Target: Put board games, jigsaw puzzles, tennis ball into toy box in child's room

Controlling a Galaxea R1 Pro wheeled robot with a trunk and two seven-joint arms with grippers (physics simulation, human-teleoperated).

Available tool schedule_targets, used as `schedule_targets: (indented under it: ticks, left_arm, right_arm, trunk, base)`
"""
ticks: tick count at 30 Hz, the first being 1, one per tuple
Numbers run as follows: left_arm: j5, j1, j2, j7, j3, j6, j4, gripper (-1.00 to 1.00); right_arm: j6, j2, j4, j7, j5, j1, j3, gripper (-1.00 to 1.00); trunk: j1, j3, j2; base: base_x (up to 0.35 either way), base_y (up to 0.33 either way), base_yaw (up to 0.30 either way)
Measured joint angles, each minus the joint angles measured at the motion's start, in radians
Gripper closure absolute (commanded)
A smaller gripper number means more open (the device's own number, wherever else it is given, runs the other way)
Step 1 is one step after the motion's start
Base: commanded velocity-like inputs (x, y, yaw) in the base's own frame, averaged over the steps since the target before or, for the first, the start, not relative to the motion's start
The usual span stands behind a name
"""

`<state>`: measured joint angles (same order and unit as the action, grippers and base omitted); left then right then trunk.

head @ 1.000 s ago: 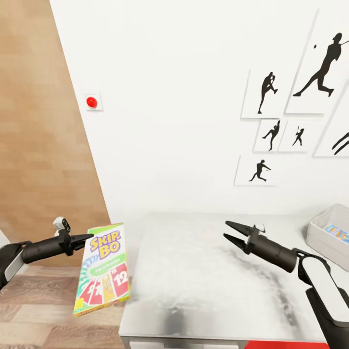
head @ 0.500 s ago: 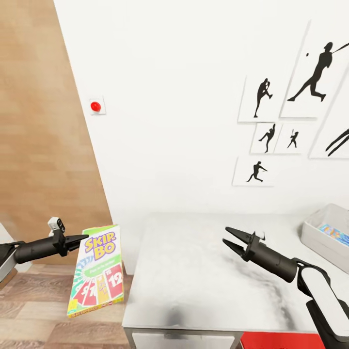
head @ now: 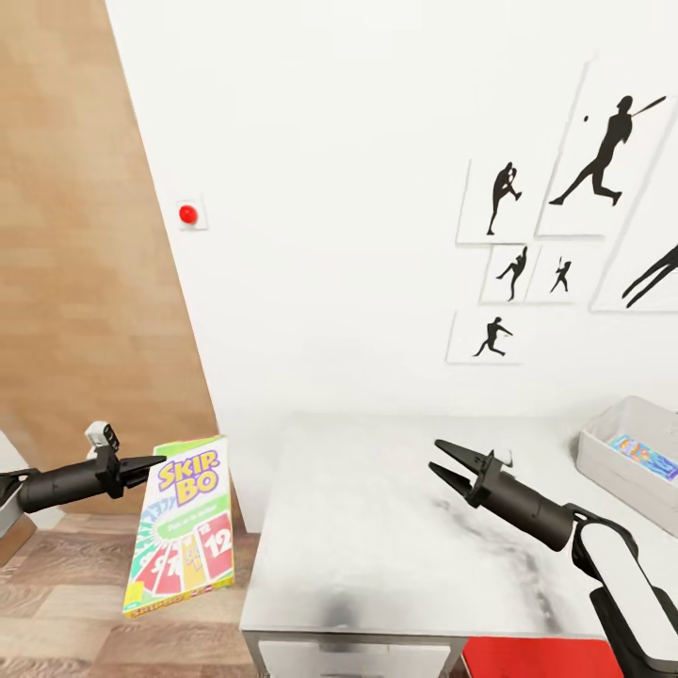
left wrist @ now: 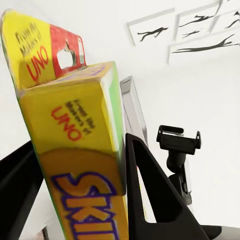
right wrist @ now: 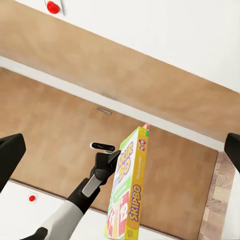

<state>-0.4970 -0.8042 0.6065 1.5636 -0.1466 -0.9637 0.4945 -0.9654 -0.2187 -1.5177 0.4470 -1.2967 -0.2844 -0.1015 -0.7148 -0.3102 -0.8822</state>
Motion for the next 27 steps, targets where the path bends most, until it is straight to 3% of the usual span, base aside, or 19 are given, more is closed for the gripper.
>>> schedule_targets:
  ticks: [27]
  left_arm:
    - [0.002, 0.000, 0.004, 0.000, 0.000, 0.000, -0.001, 1.00]
  right_arm:
    - [0.003, 0.012, 0.002, -0.006, 0.002, 0.000, 0.005, -1.00]
  trunk:
    - [0.104, 0.085, 0.189]
  base:
    - [-0.111, 0.000, -0.249]
